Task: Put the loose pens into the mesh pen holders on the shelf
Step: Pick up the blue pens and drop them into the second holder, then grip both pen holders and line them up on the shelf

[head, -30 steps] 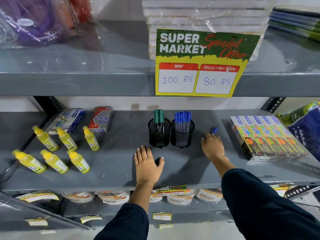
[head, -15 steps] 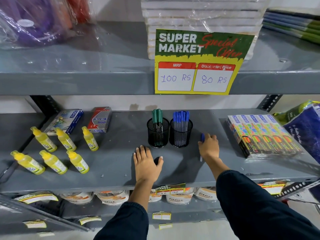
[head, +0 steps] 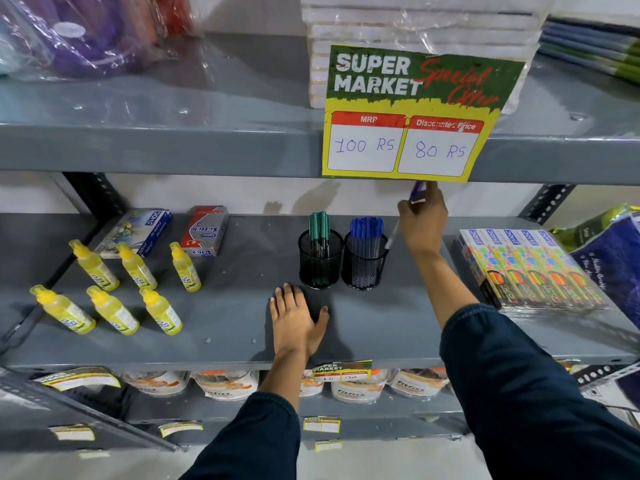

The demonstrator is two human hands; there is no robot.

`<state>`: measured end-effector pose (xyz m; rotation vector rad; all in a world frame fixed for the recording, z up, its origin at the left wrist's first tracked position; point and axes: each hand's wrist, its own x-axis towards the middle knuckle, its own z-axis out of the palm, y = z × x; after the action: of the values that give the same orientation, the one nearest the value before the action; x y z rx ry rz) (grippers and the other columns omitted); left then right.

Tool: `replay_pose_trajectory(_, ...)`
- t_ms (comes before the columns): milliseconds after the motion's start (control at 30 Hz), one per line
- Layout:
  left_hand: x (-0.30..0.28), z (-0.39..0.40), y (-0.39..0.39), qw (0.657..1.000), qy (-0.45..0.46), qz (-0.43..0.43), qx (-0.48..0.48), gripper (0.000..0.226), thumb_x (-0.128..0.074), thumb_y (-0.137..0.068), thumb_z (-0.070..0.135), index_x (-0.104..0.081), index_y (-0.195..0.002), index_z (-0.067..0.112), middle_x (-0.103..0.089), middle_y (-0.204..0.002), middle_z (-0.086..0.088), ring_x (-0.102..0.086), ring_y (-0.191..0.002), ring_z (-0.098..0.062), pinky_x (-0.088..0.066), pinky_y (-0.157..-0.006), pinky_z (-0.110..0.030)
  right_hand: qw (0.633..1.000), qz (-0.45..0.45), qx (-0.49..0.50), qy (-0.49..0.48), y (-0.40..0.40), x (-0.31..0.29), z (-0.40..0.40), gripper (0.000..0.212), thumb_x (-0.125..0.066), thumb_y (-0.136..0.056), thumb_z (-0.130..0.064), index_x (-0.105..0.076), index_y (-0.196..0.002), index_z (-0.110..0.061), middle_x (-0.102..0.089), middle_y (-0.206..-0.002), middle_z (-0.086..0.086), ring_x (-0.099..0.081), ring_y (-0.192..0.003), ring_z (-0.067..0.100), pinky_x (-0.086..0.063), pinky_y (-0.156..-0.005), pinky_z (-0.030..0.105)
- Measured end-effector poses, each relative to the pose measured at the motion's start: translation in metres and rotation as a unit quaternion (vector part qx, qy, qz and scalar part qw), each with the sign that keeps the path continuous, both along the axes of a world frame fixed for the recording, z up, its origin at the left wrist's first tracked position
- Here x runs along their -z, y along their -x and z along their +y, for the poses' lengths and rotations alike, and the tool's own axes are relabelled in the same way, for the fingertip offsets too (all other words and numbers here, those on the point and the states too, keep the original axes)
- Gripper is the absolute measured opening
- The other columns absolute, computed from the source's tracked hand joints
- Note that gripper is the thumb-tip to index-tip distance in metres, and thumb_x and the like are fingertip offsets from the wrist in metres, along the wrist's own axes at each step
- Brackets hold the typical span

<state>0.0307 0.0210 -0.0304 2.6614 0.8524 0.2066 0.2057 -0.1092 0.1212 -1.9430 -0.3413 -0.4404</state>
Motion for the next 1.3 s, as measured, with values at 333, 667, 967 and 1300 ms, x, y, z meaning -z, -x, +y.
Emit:
replay_pose_trajectory(333,0.0,0.0,0.001,1.0,0.008,-0.007,-0.001,0.076,-0.033,-0.089,0.054,-0.016,-0.144,0.005,-0.016,-0.155,-0.016,-0.007,-0.144,-0.032,0.0,-0.119,-0.043,0.978,-0.013,-0.1,0.185,0.009,0.036,0.015,0.056,-0.052,-0.083,0.005,-0.039,-0.135,-0.013,-0.062,-0.104,0.02,-0.06,-0.08,0.032,-0.049,-0.069,0.034)
replay_pose_trajectory(667,-0.001,-0.001,0.001,1.0,0.003,-0.006,-0.003,0.078,-0.033,-0.089,0.056,-0.014,-0.144,0.004,-0.016,-0.156,-0.015,-0.007,-0.144,-0.031,0.0,-0.119,-0.042,0.973,-0.004,-0.107,0.205,0.012,0.049,0.01,0.052,-0.056,-0.087,-0.003,-0.04,-0.137,-0.007,-0.044,-0.119,0.019,-0.052,-0.103,0.033,-0.043,-0.094,0.03)
replay_pose_trajectory(967,-0.025,0.004,-0.001,0.981,0.116,-0.139,-0.071,0.087,-0.065,-0.076,0.052,-0.032,-0.137,-0.001,-0.038,-0.144,-0.023,-0.033,-0.135,-0.035,-0.027,-0.113,-0.045,0.953,0.215,-0.172,0.126,0.019,0.065,-0.014,0.095,-0.072,-0.074,-0.046,-0.016,-0.146,-0.02,-0.014,-0.156,0.004,-0.017,-0.143,0.026,-0.026,-0.112,0.041)
replay_pose_trajectory(1300,-0.085,0.03,-0.052,0.955,0.249,-0.161,0.005,0.111,-0.085,-0.062,0.03,-0.015,-0.145,0.007,-0.025,-0.152,-0.015,-0.028,-0.138,-0.031,-0.03,-0.11,-0.041,0.954,0.203,-0.186,0.121,0.027,0.076,-0.009,0.099,-0.081,-0.068,-0.025,-0.02,-0.144,-0.019,-0.054,-0.135,0.009,-0.051,-0.124,0.028,-0.04,-0.096,0.03)
